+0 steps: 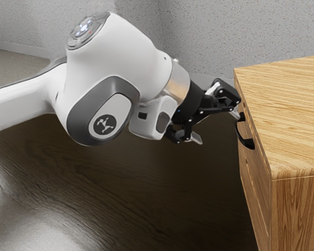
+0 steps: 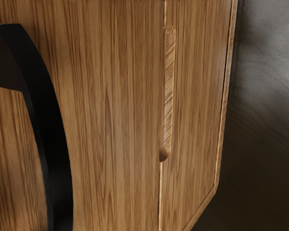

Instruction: Pull the drawer handle with one arm to open the drawer

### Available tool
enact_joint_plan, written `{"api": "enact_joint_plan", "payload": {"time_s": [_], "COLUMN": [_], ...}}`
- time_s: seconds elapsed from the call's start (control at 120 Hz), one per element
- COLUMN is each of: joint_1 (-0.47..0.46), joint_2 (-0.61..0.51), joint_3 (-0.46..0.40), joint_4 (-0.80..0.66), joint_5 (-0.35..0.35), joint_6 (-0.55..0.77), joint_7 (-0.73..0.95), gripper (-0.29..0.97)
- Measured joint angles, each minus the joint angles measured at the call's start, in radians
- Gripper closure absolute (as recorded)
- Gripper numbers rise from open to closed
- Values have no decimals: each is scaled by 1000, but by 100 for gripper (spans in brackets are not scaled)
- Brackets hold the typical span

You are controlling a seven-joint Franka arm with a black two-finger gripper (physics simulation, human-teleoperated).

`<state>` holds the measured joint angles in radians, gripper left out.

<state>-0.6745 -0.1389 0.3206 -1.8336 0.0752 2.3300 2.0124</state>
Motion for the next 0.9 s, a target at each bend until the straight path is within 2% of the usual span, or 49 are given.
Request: {"api": "enact_joint_plan", "payload": {"time_s": [0.4,0.9], "joint_1": [-13,-5], "joint_2": [-5,-144], "joint_3": [-1,0], "joint_4": [-83,-222], "joint_5": [-3,-2], "joint_6": [77,104], "joint_7": [0,6], "gripper": [0,5]}}
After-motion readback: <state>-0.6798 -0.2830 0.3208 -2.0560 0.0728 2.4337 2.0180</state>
